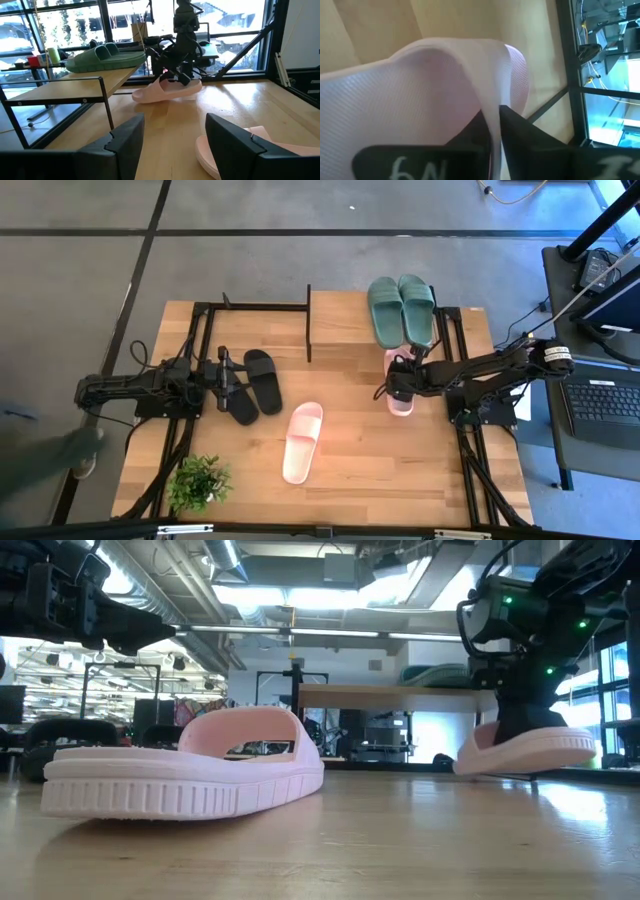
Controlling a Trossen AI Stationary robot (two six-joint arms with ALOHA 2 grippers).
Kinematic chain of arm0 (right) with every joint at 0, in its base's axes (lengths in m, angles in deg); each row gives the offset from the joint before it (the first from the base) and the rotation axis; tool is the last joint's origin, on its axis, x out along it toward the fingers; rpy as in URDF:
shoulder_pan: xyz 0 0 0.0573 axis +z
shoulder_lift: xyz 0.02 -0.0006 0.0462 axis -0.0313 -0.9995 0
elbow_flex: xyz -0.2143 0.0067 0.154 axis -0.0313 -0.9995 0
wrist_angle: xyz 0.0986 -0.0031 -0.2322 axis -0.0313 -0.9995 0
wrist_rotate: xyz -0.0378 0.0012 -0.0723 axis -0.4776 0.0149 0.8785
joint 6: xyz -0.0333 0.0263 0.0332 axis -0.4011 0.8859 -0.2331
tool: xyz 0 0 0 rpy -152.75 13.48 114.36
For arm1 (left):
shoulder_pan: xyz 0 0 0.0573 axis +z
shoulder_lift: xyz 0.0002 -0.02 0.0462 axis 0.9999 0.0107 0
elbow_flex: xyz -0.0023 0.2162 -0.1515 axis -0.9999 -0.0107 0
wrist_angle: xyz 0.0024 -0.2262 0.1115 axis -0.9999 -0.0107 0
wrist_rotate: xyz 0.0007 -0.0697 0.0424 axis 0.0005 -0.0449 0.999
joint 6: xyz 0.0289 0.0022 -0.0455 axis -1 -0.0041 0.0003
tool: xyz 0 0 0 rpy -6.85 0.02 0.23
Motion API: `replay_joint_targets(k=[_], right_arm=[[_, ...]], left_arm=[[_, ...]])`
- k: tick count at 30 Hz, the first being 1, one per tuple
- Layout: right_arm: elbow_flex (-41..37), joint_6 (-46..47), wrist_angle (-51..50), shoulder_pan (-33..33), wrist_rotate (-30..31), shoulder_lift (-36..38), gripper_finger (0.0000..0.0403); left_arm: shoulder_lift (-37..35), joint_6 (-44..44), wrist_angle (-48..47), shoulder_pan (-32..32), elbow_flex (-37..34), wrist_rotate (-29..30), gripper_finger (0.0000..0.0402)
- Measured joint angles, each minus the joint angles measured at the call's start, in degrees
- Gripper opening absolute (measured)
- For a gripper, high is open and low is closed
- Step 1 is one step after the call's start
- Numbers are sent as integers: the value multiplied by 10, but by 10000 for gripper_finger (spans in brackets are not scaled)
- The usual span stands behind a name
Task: Pick and place slides into the shelf
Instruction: Put the right pink slide under the shelf
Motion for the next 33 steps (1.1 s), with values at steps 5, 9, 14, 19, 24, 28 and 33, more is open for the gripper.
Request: replay_joint_targets(k=[5,9,14,19,24,28,33], right_arm=[[0,0,0,0,-2,0,59],[2,-4,-3,0,-16,0,77],[14,-1,-13,0,-34,0,115],[35,9,-45,2,-44,0,151],[64,29,-77,2,-62,0,182],[106,54,-114,6,-128,0,196],[169,68,-126,41,-311,0,199]], left_arm=[[0,0,0,0,0,0,204],[0,0,0,0,0,0,204],[0,0,0,0,0,0,204],[0,0,0,0,0,0,204],[0,0,0,0,0,0,204],[0,0,0,0,0,0,204],[0,0,0,0,0,0,204]])
